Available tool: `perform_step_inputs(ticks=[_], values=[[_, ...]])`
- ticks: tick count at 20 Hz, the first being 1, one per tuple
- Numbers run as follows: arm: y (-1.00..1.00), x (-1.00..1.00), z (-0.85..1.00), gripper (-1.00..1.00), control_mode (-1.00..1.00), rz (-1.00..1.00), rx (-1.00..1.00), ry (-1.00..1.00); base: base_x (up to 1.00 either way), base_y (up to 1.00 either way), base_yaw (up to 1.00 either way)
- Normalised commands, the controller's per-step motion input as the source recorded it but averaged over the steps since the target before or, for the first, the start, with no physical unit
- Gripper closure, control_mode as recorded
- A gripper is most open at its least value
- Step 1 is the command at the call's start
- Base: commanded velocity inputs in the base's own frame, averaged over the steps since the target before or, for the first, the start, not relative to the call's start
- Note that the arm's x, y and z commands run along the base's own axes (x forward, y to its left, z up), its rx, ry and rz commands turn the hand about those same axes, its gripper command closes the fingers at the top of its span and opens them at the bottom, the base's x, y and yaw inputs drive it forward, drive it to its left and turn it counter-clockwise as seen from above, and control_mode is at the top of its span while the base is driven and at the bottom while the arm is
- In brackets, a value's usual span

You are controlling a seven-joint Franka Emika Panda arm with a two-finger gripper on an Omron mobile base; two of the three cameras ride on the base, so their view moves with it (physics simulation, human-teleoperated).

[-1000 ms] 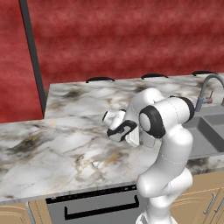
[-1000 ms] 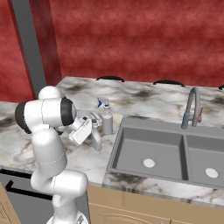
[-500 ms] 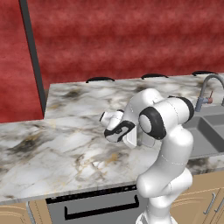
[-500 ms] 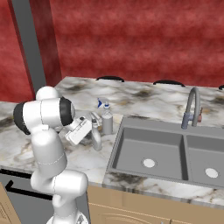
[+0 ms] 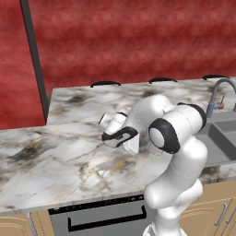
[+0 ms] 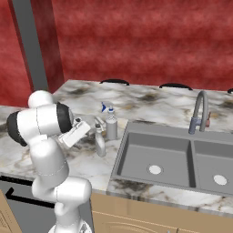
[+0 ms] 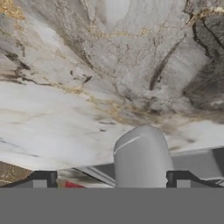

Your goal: Locate and retrieve the spray and spray from the cabinet. Place them next to the sink.

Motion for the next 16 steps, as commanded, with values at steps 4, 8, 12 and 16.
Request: perform_step_inputs(ticks=[4,8,12,16], values=[[0.03,-0.63,0.50,-1.00,-1.00,-0.02,0.13,0.00,0.00,0.00,0.00],[0.00,-0.71,0.51,-1.00,-1.00,-0.03,0.12,0.00,0.00,0.00,0.00],[0.00,-0.76,0.55,-1.00,-1.00,-0.10,0.19,-0.01,0.00,0.00,0.00],[-0.04,-0.59,0.72,-1.00,-1.00,-0.17,0.24,-0.04,0.00,0.00,0.00]])
